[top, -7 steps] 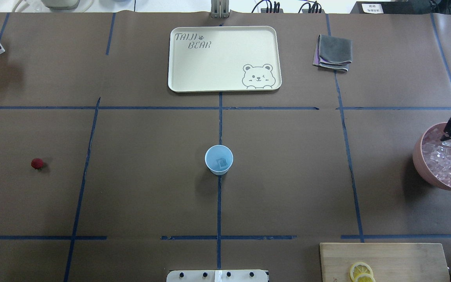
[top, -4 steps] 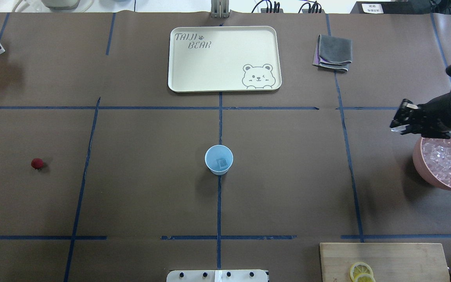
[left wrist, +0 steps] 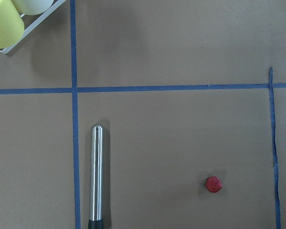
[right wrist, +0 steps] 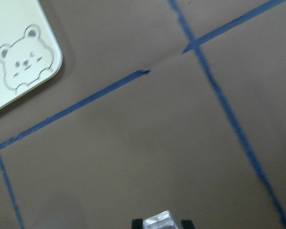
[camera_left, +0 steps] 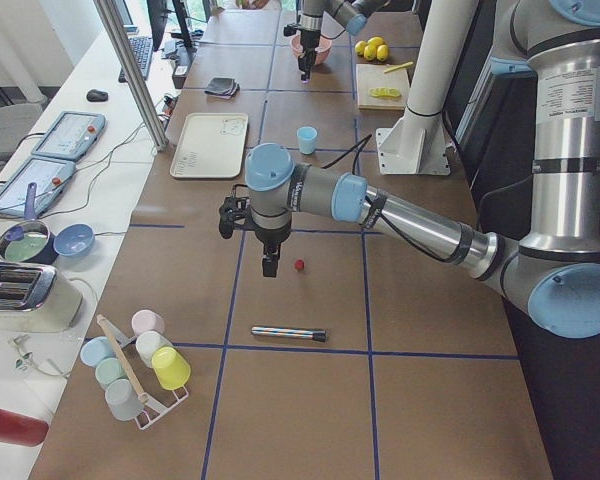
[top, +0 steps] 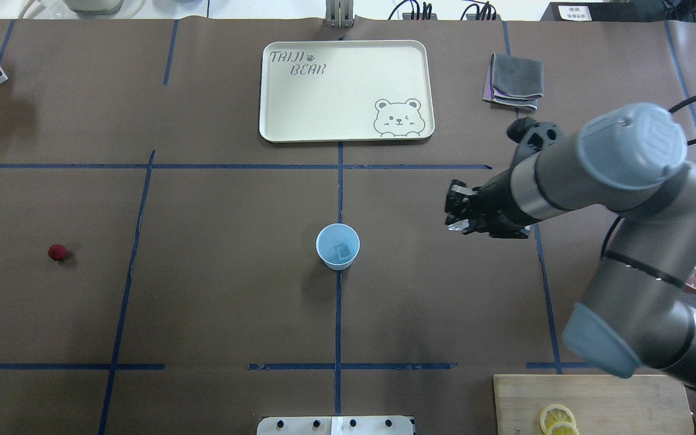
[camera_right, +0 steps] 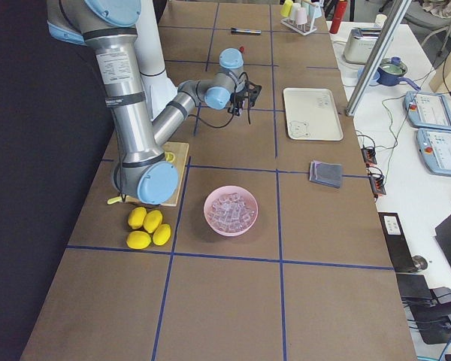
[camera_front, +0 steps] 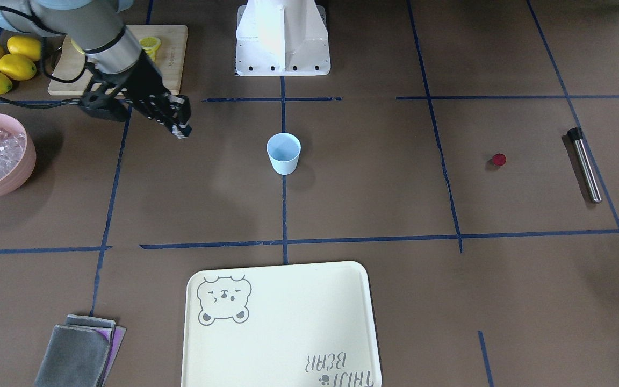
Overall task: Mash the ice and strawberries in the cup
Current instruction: 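Carry the ice cube with the right gripper to the blue cup and release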
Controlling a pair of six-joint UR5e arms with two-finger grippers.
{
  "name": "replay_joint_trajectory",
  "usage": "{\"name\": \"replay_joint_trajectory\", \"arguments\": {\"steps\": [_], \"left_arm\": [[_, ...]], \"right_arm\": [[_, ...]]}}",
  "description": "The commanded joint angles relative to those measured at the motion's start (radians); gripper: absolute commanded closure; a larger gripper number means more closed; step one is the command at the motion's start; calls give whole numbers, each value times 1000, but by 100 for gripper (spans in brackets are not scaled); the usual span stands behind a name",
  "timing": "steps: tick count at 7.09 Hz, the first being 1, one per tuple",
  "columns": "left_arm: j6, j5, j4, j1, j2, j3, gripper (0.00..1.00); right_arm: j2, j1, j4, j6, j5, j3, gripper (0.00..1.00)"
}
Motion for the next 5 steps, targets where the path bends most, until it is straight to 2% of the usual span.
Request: {"name": "replay_joint_trajectory", "arguments": {"steps": [1,2,4,5], "left_arm": [[0,0,-1,0,0,0,0],[0,-1,-1,0,0,0,0],[0,-1,0,0,2,-6,0],[0,-6,0,0,0,-6,0]], "right_arm": [[221,-131,-61,121,-135,-119,98],[276,-154,-58,131,-174,-179,98],[292,-163,-57,132,-189,-192,97],[289,-177,-58,132,-208,-192,83]]}}
